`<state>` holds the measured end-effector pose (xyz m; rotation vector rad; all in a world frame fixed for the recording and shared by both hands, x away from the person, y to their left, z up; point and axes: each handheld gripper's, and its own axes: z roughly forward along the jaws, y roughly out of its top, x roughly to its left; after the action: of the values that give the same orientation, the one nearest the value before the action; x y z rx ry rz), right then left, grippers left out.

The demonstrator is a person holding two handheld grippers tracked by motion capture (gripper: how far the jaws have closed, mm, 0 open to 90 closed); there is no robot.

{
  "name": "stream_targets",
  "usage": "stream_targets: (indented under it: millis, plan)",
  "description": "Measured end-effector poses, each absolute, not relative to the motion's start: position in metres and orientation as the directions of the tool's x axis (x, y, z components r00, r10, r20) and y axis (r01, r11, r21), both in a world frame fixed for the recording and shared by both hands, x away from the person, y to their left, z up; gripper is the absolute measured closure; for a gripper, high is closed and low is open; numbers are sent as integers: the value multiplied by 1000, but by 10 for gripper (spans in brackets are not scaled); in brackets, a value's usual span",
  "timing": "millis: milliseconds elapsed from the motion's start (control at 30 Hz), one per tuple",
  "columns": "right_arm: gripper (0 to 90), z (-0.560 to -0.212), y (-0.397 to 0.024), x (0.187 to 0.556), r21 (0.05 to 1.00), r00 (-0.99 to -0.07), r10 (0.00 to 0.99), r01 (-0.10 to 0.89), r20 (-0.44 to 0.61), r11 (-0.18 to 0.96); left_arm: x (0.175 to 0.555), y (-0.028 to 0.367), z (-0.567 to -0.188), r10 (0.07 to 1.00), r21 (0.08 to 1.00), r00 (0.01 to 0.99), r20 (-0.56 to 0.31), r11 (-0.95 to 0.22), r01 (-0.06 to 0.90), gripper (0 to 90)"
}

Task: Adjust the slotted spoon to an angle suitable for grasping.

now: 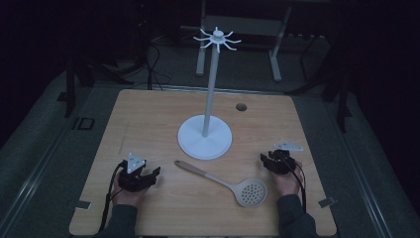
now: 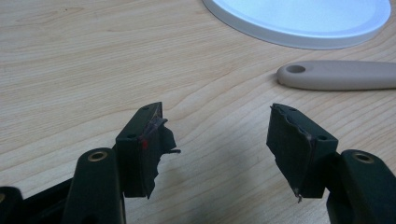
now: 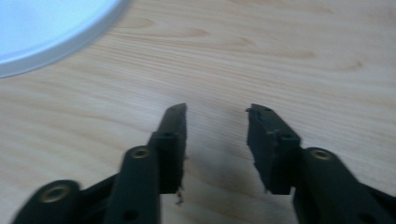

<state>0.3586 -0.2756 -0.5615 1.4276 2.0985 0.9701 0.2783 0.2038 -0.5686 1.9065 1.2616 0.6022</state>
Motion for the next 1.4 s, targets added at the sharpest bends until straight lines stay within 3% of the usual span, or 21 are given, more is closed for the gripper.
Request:
stream_targets:
  millis: [267, 633, 900, 1167, 1400]
  plan:
    - [635, -530, -253, 349, 749, -489, 872, 567, -30, 343, 277, 203, -568, 915, 797, 403, -17, -231, 557, 371]
    - [626, -509, -210, 350, 709, -607, 788, 510, -105, 487, 277, 204, -568, 914, 800, 405, -19, -229, 555, 371]
    - [638, -501, -184, 352, 676, -679, 726, 487, -104, 552, 277, 204, -568, 914, 800, 406, -20, -229, 555, 371]
    - [674, -493, -160, 351, 662, -748, 663, 485, -25, 572, 277, 204, -568, 913, 800, 407, -19, -230, 555, 371]
    - [681, -489, -142, 350, 654, -775, 630, 458, -36, 602, 278, 204, -568, 913, 800, 408, -20, -230, 555, 371]
